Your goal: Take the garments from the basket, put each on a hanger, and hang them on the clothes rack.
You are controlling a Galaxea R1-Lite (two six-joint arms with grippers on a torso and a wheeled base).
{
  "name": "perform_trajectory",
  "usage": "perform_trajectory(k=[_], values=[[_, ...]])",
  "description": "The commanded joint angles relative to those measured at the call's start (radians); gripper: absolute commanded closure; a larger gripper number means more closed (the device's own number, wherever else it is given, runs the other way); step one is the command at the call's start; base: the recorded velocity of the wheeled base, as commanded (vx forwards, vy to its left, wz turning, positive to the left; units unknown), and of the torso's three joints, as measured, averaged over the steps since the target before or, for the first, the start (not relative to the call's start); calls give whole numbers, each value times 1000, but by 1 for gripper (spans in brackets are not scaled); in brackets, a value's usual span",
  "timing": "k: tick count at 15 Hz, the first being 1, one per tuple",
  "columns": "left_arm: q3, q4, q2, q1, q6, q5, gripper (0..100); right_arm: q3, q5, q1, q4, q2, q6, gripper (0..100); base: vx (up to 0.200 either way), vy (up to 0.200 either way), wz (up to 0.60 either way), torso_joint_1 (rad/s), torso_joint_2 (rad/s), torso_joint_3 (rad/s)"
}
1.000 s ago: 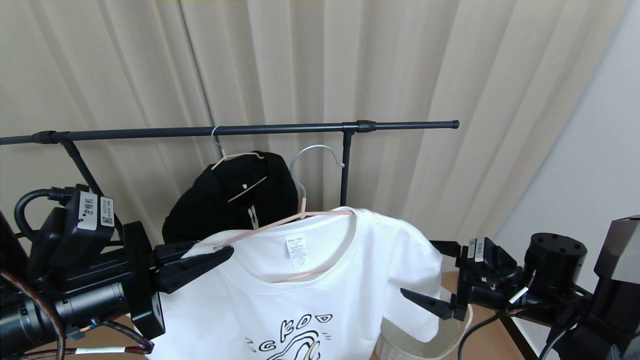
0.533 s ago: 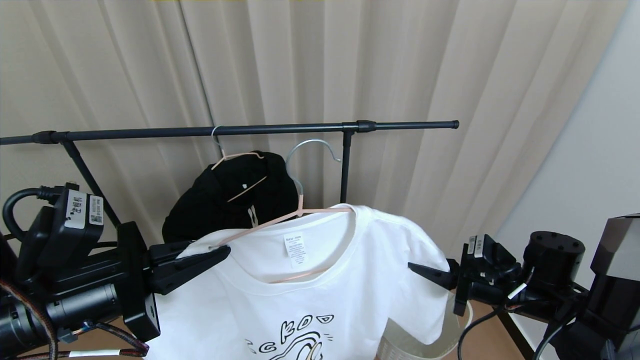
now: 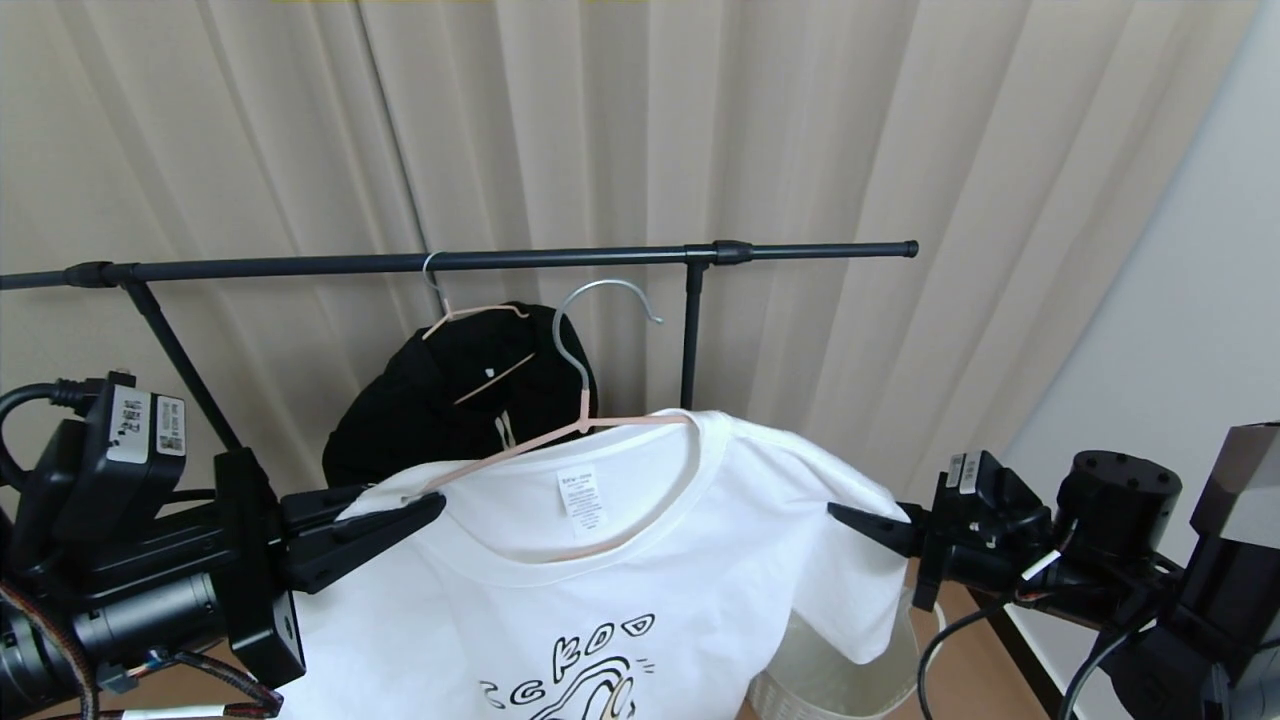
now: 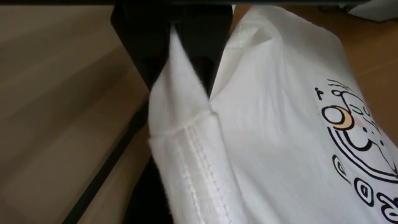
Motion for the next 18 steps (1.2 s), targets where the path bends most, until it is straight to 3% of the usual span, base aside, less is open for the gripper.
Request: perform_trajectory(k=[1,18], values=[[1,0,-4,1,0,0,100,-4,0,-10,0,-4,1,100,0,0,0,0,0,0],[8,0,-11,3,-1,0,100,-16,-28,-26,9,-4,32,100,0,0,0,0,0,0]])
